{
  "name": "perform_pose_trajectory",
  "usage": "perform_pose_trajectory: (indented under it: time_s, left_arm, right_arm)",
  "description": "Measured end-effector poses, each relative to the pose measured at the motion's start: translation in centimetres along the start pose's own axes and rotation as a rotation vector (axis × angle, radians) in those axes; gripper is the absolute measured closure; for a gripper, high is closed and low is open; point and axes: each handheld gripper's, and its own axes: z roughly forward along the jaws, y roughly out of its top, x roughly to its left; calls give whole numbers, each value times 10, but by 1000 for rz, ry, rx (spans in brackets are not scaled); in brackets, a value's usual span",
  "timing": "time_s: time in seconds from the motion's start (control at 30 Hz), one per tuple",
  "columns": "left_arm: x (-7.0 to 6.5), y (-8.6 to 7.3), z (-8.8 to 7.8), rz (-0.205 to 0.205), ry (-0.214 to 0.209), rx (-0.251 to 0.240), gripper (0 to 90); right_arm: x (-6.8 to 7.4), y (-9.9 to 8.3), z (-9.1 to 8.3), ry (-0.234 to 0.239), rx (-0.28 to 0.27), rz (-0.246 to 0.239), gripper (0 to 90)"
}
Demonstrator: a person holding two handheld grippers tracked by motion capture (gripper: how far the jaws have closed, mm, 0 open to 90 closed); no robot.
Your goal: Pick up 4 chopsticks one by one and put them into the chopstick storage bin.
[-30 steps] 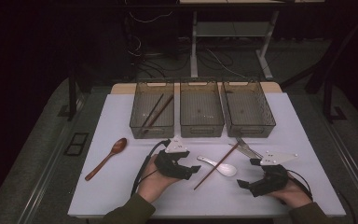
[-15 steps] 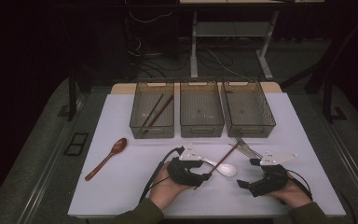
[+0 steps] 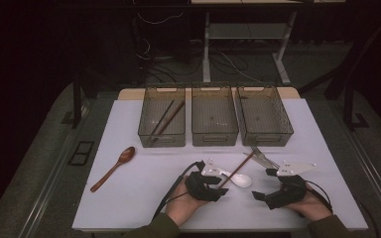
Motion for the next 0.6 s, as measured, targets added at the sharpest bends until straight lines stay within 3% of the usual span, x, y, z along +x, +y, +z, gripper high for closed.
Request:
perform_pose_trajectory:
  time_s: [0.6]
  left_arm:
    - [2,-1,1,6,22,33,709]
  right_arm:
    - [0,0,0,0,0,-2,9]
